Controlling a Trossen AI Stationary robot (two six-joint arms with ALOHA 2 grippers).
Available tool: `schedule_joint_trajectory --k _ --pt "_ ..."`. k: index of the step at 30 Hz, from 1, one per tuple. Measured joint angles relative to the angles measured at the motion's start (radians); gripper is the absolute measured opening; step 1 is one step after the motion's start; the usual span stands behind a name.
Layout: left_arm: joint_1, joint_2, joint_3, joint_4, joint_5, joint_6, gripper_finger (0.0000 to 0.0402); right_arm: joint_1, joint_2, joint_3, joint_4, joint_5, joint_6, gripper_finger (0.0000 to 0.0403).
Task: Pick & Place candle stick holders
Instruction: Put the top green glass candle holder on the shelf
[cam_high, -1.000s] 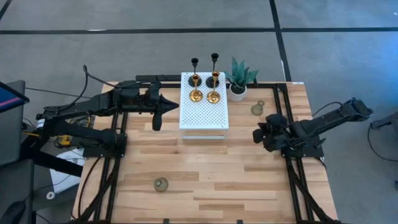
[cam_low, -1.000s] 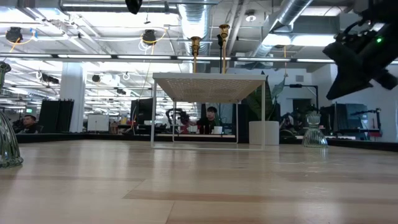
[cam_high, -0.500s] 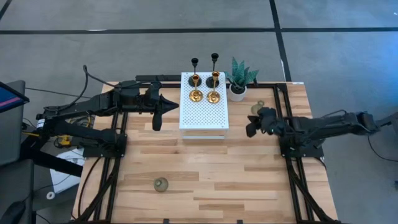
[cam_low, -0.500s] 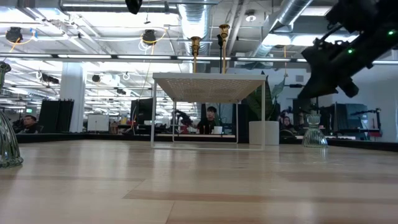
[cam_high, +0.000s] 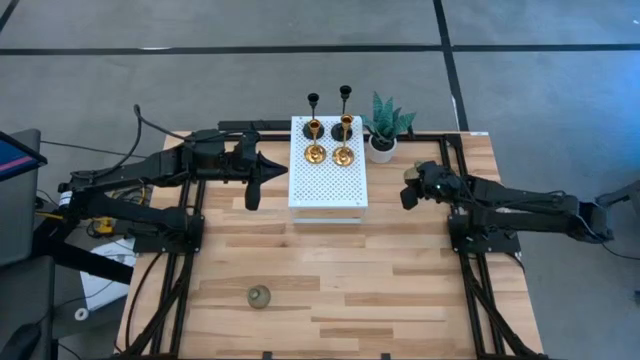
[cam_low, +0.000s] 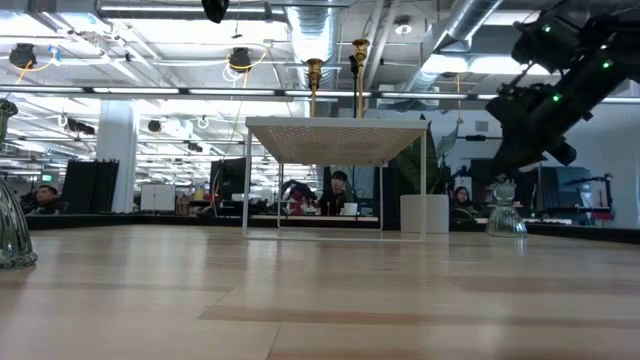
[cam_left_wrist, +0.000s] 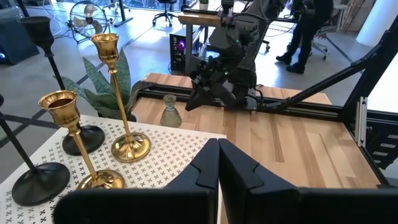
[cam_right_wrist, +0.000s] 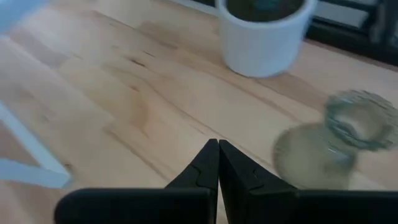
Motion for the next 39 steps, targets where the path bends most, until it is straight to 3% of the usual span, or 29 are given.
schedule_joint_trajectory --k 10,18,23,28,33,39 --pt "0.0 0.0 0.0 0.0 0.0 0.0 0.0005 -0.08 0.0 0.0 -0.155 -0.102 -0.058 0.0" --pt "0.0 0.0 0.0 0.0 0.0 0.0 0.0004 -0.08 0.0 0.0 -0.151 -0.096 -0.07 0.0" --pt "0.0 0.0 0.0 0.0 -0.001 0.0 0.0006 -0.08 -0.001 0.008 -0.121 -0.13 0.031 0.0" --pt "0.0 0.0 0.0 0.0 -0.048 0.0 0.0005 -0.107 0.002 0.091 -0.125 -0.097 0.096 0.0" --pt "0.0 0.0 0.0 0.0 -0.075 -0.002 0.0007 -0.173 0.034 0.193 -0.155 -0.05 0.044 0.0" --pt "0.0 0.001 0.0 0.0 -0.075 -0.026 0.0007 -0.266 0.123 0.241 -0.228 -0.11 0.012 0.0"
